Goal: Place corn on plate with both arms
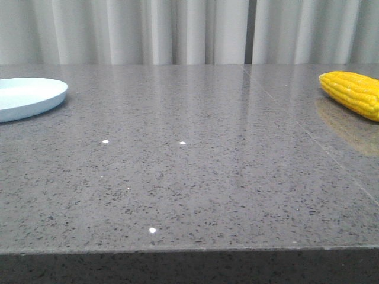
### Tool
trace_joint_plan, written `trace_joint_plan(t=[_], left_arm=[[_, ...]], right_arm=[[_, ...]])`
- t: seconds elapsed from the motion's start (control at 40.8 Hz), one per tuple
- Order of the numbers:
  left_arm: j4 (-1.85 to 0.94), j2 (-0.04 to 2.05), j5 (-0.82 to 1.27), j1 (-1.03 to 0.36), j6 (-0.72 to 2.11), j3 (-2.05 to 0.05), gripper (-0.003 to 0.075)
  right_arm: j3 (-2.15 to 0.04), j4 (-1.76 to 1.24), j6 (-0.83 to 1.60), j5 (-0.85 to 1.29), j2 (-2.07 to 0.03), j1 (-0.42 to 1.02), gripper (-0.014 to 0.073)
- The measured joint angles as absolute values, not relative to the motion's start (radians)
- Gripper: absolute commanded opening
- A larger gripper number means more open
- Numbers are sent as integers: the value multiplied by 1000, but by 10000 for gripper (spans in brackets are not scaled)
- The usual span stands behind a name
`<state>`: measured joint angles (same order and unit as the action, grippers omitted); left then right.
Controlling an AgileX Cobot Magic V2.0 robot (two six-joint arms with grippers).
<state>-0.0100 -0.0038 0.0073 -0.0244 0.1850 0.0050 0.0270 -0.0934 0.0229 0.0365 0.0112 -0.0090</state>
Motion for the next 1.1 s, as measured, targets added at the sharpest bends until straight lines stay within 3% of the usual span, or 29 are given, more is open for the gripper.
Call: trace_joint_plan(t=[0.932, 1.104], left_arm=[[-10, -4, -28, -24, 185, 3, -20], [-10, -4, -11, -24, 185, -96, -20]], right_arm=[[27, -93, 23, 23, 11, -9, -67], [-56, -93, 23, 85, 11, -9, -67]])
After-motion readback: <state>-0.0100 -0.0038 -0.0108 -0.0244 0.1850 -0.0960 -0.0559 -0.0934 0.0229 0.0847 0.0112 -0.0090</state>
